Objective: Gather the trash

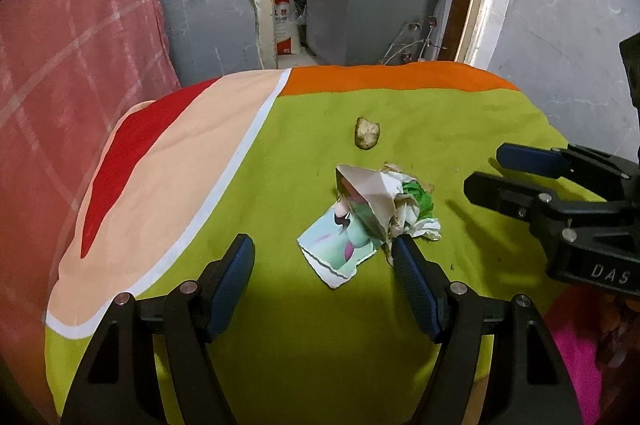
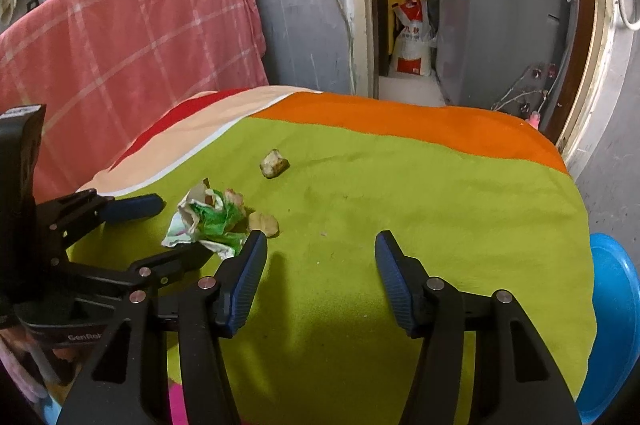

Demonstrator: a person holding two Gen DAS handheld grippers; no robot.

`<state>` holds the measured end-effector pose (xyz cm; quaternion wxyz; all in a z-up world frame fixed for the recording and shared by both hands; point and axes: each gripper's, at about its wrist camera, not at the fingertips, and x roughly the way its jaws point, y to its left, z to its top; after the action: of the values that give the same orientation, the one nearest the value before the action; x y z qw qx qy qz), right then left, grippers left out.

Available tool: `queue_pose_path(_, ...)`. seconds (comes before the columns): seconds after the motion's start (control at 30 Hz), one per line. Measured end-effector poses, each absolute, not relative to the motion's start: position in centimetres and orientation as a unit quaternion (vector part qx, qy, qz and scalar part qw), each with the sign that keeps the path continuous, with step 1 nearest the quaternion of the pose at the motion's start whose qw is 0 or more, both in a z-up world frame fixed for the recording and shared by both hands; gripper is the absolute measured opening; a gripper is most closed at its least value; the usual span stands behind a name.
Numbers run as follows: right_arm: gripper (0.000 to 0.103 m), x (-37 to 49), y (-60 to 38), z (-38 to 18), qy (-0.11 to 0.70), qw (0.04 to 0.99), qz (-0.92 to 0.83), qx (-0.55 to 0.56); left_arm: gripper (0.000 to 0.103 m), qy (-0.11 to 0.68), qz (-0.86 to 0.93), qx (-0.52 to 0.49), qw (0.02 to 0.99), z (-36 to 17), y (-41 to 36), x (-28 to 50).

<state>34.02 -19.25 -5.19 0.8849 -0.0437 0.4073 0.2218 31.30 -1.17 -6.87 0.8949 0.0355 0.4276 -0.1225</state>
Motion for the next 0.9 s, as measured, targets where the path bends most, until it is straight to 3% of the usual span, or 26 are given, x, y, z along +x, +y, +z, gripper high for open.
queue_pose_path(0.2,0.055,34.1,-19.5,-5.3,0.411,0.883,0.222,-0.039,0.058,0.431,-0.125,0.041,0.893,-6.8,-1.1,31.8)
queue_pose_path(0.47,0.055,34.2,-19.2,-5.2,0.411,0.881,0.229,-0.051,0.037,0.426,-0.113,0.026,0.898,-6.7,-0.2,31.7)
queue_pose_path(0.7,0.054,34.7,-17.3,-5.4,0.421,0.869,0.248,-0.078,0.034,0.424,-0.101,0.016,0.900,-6.4,0.3,31.6)
queue_pose_path(0.9,0.039,35.8,-15.1,-6.5,0.445,0.847,0.270,-0.106,0.033,0.424,-0.104,0.006,0.900,-6.2,0.9,31.2)
